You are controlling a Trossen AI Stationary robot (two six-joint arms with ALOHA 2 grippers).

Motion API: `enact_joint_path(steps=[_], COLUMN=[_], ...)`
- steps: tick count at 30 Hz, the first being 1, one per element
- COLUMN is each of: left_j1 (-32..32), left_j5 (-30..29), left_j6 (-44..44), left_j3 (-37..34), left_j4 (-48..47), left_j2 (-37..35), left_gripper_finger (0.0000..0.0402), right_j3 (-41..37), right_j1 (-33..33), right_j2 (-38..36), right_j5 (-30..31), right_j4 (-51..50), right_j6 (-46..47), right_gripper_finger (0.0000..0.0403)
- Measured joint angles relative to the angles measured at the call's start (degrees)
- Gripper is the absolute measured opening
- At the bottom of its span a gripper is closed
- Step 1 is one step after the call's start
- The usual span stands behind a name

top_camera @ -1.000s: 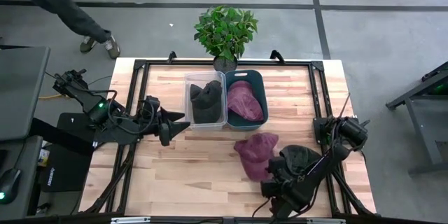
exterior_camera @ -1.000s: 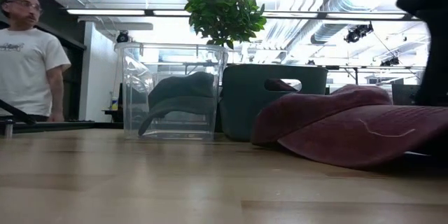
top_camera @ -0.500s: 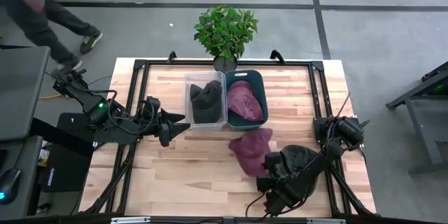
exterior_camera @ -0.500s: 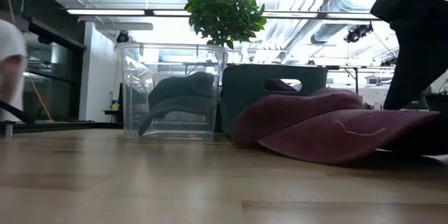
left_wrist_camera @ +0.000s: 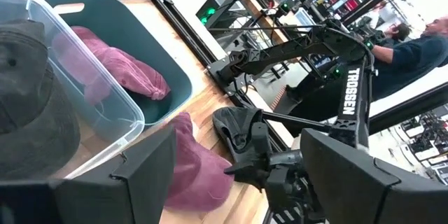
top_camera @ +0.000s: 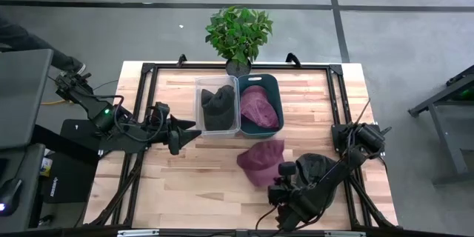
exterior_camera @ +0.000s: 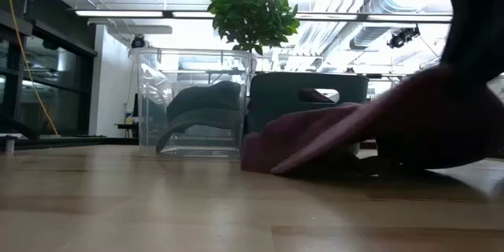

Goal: Pick & Place hat
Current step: Put the red cap into the blue bin

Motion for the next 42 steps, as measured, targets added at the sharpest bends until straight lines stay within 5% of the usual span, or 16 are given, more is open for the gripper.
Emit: enact_joint_path(steps=[7,17,42], left_j1=[0.00,0.00,1.86], left_j5=[0.00,1.66,1.79], left_j6=[0.01,-0.90,-5.45], left_j3=[0.00,-0.01,-0.04], left_j4=[-0.02,-0.02,0.87], left_j2=[0.00,0.00,2.24], left_gripper_finger=[0.0289,0.0289,0.0289], right_j3=[10.24,23.24,42.43], right_j1=[0.01,-0.37,-3.51], right_j2=[0.00,0.01,0.02], right_j5=[0.76,9.55,28.53], right_j4=[-6.24,-15.22,-23.39], right_j6=[-1.03,-4.65,-34.09], right_gripper_finger=[0.0008,0.0007,0.0007])
